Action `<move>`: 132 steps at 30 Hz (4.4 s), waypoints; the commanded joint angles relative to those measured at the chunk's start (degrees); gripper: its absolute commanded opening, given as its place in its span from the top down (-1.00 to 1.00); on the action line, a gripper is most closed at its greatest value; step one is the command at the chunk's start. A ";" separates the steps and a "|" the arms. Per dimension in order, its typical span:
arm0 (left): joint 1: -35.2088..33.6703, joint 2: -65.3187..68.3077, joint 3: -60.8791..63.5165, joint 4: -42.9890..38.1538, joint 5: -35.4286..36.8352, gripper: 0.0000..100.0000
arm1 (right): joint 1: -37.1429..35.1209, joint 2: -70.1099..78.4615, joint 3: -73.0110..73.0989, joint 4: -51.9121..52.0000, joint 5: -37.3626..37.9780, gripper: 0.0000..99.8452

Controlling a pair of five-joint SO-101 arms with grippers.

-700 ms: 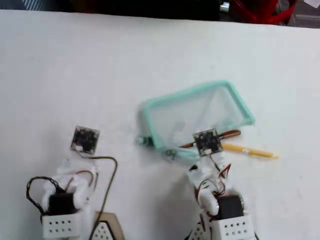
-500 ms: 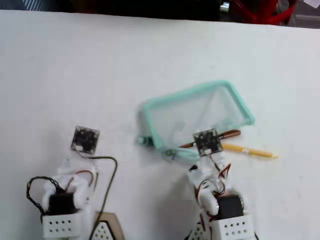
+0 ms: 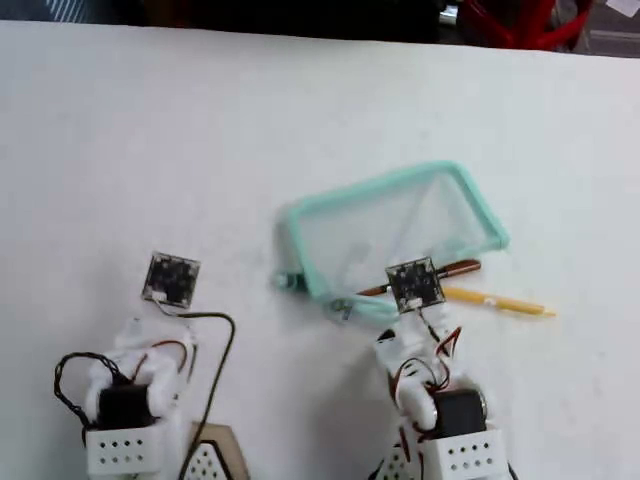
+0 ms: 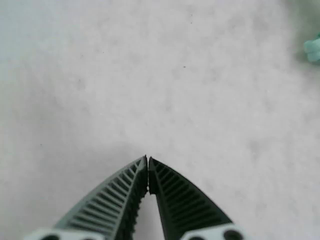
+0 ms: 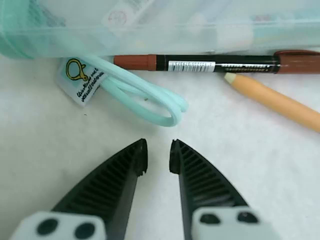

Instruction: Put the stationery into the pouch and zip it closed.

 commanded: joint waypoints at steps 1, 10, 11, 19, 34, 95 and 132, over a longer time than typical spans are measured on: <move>-0.31 0.13 -0.26 0.35 0.44 0.95 | -0.31 -0.31 0.53 0.40 -0.18 0.83; -0.22 0.13 -0.26 0.35 0.35 0.95 | -0.31 -0.31 0.53 0.40 -0.18 0.83; -0.22 0.13 -0.26 0.35 0.35 0.95 | -0.31 -0.31 0.53 0.40 -0.18 0.83; -0.22 0.13 -0.26 0.35 0.44 0.95 | -0.31 -0.31 0.53 0.40 -0.18 0.83; -3.74 0.13 -0.53 -6.51 0.62 0.95 | 0.04 -0.75 0.09 -3.82 0.26 0.78; -29.41 0.13 -2.02 -7.30 -5.19 0.61 | -33.19 126.37 -105.85 7.16 34.46 0.41; -29.32 0.13 -1.93 -7.38 -5.10 0.61 | -25.98 135.16 -108.92 5.49 43.52 0.98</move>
